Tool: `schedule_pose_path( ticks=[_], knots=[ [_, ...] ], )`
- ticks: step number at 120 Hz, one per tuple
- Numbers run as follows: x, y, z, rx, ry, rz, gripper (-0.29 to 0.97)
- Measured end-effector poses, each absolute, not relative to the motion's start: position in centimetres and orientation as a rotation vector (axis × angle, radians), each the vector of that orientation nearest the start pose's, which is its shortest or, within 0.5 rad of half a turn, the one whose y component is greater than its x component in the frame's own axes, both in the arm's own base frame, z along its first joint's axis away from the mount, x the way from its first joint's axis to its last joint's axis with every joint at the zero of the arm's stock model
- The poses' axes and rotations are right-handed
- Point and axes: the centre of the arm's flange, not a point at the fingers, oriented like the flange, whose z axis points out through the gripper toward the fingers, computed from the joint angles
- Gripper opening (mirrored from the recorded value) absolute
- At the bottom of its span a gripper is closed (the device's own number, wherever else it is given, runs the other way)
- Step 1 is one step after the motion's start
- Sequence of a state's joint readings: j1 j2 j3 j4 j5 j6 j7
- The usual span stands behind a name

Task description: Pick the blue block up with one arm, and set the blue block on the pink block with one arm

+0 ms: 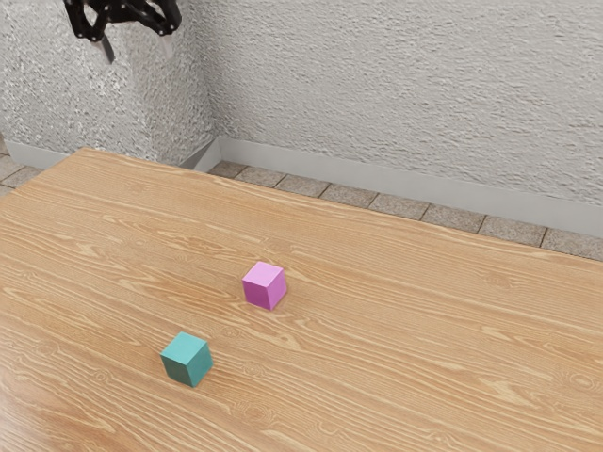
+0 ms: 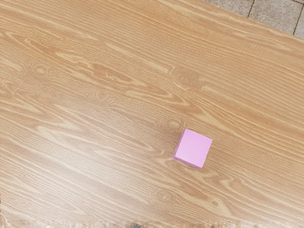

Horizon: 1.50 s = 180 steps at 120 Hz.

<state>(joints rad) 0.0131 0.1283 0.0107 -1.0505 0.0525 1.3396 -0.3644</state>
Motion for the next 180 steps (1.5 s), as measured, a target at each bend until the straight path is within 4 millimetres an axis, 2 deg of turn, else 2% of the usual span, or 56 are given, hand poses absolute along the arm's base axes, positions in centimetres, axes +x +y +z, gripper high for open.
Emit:
schedule_pose_path(
  ticks=[9, 16, 25, 37, 44, 49, 58, 69, 84, 96, 107, 122, 144, 180],
  knots=[
    [56.3, 3.1, 70.8, -3.017, -0.662, -0.069, 0.68],
    [54.8, 4.7, 66.7, -2.995, -0.707, 0.051, 0.68],
    [49.5, 5.7, 63.2, -2.986, -0.74, 0.121, 0.68],
    [42.0, 3.0, 57.6, -3.02, -0.682, 0.175, 0.68],
    [38.9, 2.3, 55.1, -3.05, -0.69, 0.196, 0.68],
    [37.5, 2.1, 53.5, -3.056, -0.686, 0.196, 0.68],
    [36.4, 2.0, 49.8, -3.047, -0.62, 0.169, 0.68],
    [37.8, 1.9, 47.1, -3.027, -0.484, 0.092, 0.68],
    [40.2, -0.2, 44.5, -3.015, -0.222, -0.012, 0.68],
    [40.0, -1.0, 42.1, -3.056, -0.119, -0.061, 0.68],
    [39.8, -1.8, 40.9, -3.098, -0.059, -0.124, 0.68],
    [39.2, -3.7, 40.1, -3.13, 0.033, -0.194, 0.68],
    [38.0, -4.1, 38.4, -3.153, 0.098, -0.203, 0.68],
    [37.1, -5.0, 36.8, -3.155, 0.2, -0.044, 0.68]
  ],
)
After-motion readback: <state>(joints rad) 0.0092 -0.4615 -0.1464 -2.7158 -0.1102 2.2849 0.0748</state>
